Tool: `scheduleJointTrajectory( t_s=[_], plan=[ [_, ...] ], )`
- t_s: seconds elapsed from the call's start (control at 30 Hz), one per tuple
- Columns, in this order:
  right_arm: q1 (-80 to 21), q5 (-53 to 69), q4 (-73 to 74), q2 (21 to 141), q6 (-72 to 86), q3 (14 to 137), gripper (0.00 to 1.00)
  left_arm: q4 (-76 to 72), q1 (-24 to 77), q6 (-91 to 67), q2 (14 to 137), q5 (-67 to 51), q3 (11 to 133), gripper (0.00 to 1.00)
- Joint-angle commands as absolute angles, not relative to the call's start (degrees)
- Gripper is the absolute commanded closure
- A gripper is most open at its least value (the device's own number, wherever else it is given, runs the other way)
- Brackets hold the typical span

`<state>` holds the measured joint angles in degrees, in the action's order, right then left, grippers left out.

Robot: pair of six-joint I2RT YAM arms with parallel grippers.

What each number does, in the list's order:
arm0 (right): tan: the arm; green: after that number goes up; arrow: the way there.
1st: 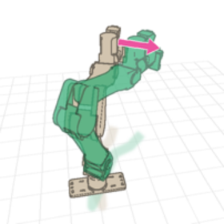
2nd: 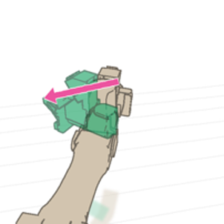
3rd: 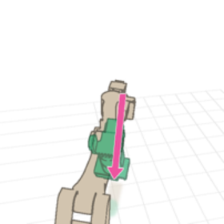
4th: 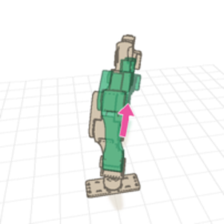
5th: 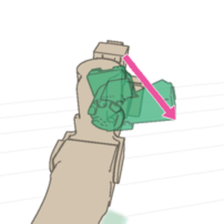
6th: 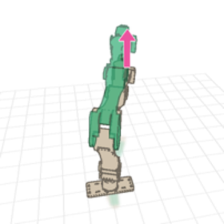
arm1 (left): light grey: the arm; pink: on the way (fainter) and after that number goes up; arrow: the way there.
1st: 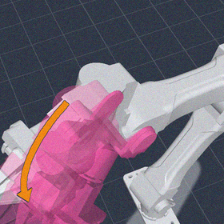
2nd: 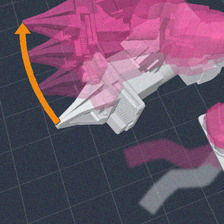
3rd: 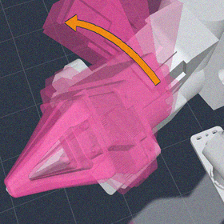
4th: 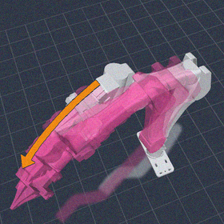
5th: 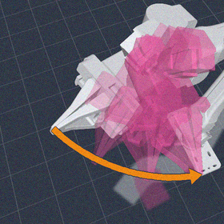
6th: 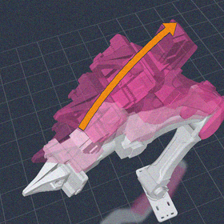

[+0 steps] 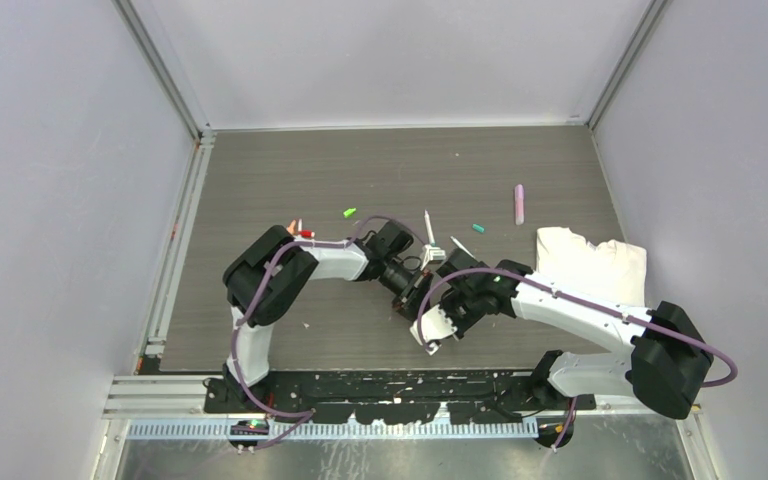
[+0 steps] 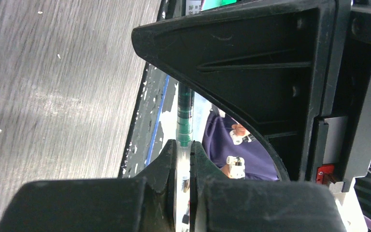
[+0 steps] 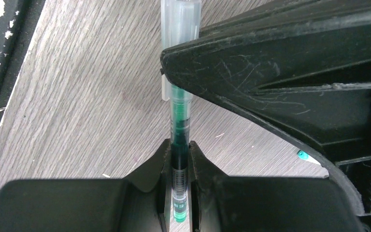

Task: Insert the pens into the pen caps
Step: Insert the pen cap onto the pen, then press the pen cap onto the pen.

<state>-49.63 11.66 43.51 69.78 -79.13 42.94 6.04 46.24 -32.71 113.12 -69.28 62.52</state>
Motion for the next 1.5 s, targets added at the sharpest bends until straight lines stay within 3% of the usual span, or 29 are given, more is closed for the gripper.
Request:
scheduleJointTrajectory(
  t_s=[0.0, 0.2, 0.67, 0.93, 1.27, 1.47],
  plan=[
    [-50.78, 19.81, 43.73, 70.37, -77.37, 44.98, 0.99, -9.29, 45.12, -40.87, 113.17, -67.14, 61.69, 0.99],
    [-50.14, 21.66, 43.59, 71.44, -72.16, 46.96, 0.99, -13.14, 44.36, -43.33, 112.44, -66.97, 59.57, 0.95],
    [-47.12, 24.26, 44.65, 71.48, -71.3, 47.57, 0.99, -16.93, 42.27, -44.65, 106.68, -66.88, 54.64, 0.66],
    [-44.62, 27.73, 45.95, 70.94, -70.25, 48.44, 0.99, -16.34, 38.89, -43.08, 100.67, -64.8, 50.48, 0.63],
    [-33.98, 42.0, 47.09, 65.89, -59.37, 51.5, 0.99, -18.62, 36.14, -35.16, 78.81, -45.14, 41.36, 0.55],
    [-29.89, 45.78, 41.71, 64.01, -45.7, 51.76, 0.99, -25.21, 36.12, -33.25, 59.04, -25.68, 32.37, 0.27]
  ],
)
